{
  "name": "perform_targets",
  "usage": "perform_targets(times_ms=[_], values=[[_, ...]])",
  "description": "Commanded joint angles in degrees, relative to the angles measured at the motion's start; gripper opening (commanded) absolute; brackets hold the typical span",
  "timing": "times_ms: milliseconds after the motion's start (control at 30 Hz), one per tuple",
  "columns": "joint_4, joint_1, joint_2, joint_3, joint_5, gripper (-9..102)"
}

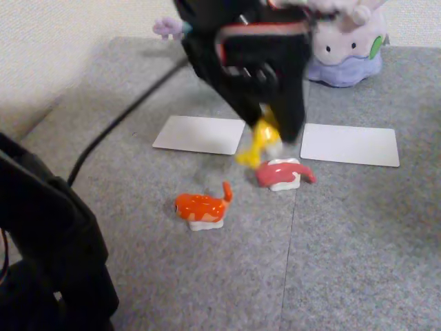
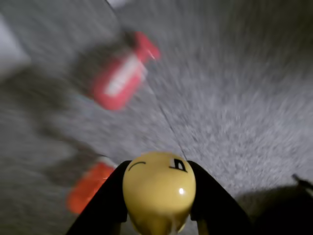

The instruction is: Wooper wants to eat egg sudhi, and Goomy wants to eat shrimp sushi

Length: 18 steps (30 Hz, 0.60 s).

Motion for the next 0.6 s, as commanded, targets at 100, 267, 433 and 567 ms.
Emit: perform_targets(times_ms=[100, 267, 433, 567], values=[[0.9, -10.5, 11.3, -1.0, 3.8, 0], [1.0, -20.4, 11.1, -3.5, 8.8, 0], [0.9, -26.3, 5.6, -11.2, 13.2, 0], [0.9, -28.2, -3.3, -18.4, 14.9, 0]])
